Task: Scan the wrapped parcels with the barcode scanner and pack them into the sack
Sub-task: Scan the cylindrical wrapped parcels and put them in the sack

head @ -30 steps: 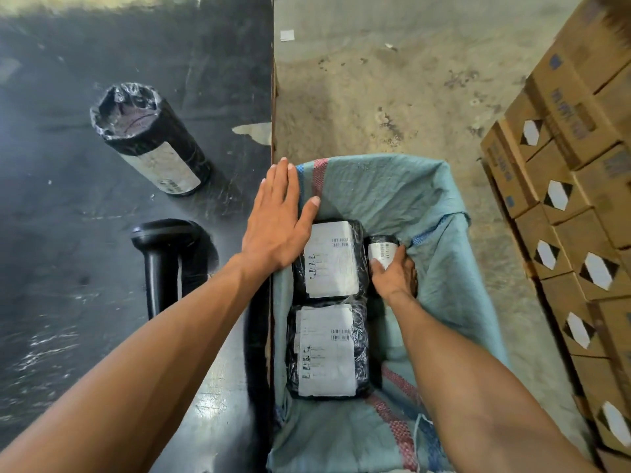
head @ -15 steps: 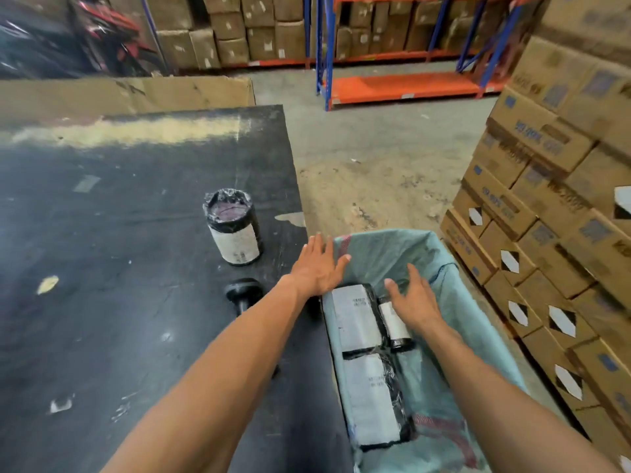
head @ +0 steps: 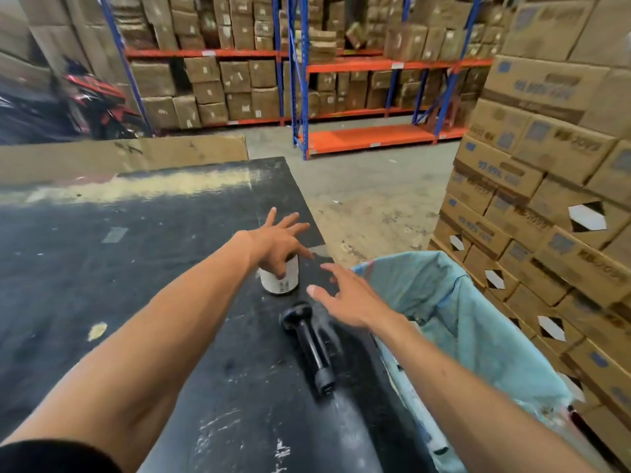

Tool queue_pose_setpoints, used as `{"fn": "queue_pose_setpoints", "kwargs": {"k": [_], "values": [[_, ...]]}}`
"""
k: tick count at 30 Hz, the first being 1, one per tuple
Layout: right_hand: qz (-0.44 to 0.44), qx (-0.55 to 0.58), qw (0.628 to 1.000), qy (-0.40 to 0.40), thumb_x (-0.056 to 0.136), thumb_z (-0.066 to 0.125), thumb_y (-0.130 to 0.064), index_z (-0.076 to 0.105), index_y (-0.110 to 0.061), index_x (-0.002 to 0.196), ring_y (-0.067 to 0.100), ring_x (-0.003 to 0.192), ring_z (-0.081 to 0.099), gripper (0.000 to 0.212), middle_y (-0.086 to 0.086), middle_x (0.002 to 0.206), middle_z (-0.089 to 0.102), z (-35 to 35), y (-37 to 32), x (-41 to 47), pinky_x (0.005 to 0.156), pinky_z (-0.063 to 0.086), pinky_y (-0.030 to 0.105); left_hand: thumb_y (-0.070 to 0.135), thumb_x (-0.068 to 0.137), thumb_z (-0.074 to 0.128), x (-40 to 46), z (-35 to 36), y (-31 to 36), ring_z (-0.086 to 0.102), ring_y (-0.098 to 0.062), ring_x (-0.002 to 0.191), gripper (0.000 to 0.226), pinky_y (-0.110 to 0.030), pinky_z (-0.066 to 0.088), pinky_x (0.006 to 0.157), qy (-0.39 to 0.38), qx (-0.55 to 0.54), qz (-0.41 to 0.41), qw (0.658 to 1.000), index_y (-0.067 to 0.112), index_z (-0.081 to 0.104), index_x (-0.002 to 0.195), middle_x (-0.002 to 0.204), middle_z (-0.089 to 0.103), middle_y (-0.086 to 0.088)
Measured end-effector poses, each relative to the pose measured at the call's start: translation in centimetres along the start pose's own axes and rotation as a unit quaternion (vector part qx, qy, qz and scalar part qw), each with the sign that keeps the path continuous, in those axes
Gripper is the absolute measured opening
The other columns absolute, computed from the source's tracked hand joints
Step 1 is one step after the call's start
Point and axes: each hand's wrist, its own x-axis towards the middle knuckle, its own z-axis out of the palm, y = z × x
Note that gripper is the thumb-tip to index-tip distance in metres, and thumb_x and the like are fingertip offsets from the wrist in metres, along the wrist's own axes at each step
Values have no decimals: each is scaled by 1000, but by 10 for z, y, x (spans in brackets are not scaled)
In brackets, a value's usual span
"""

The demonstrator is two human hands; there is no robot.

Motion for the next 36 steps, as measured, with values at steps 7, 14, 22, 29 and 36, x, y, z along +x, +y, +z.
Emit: {"fn": "queue_pose_setpoints", "kwargs": {"k": [7, 14, 22, 29, 36], "values": [[68, -63, 995, -30, 83, 60, -81, 19, -37, 163, 42, 144, 46, 100, 11, 161, 37, 60, -43, -13, 113, 40, 52, 26, 92, 69, -5, 28, 2, 9, -43, 148, 74, -61, 35, 108, 34, 151, 19, 988, 57, 34, 149, 163, 5, -18], [137, 139, 980, -27, 93, 74, -38, 31, -29, 158, 20, 62, 74, 78, 14, 131, 61, 77, -30, -17, 66, 65, 36, 35, 91, 65, -28, 58, -25, 28, -39, 133, 67, -48, 44, 94, 113, 14, -59, 992, 55, 37, 147, 147, 24, -13], [90, 262, 959, 58, 81, 75, -57, 50, -40, 133, 13, 49, 62, 60, 6, 104, 74, 70, -46, -13, 47, 55, 28, 45, 80, 81, -73, 121, -30, 29, -34, 129, 73, -49, 47, 102, 197, -381, -244, 870, 51, 48, 145, 137, 27, -8], [10, 337, 934, 120, 79, 68, -74, 46, -45, 135, 16, 53, 66, 67, -2, 83, 77, 54, -81, 2, 50, 55, 30, 34, 80, 84, -92, 146, -4, 28, -25, 128, 68, -47, 43, 107, 273, -513, -289, 761, 47, 56, 140, 135, 27, -3], [-12, 299, 946, 126, 84, 60, -74, 42, -42, 135, 11, 52, 67, 63, 4, 94, 74, 51, -93, 4, 47, 54, 26, 43, 78, 85, -96, 146, 12, 27, -24, 129, 70, -43, 36, 107, 293, -538, -294, 734, 48, 55, 140, 138, 27, -3]]}}
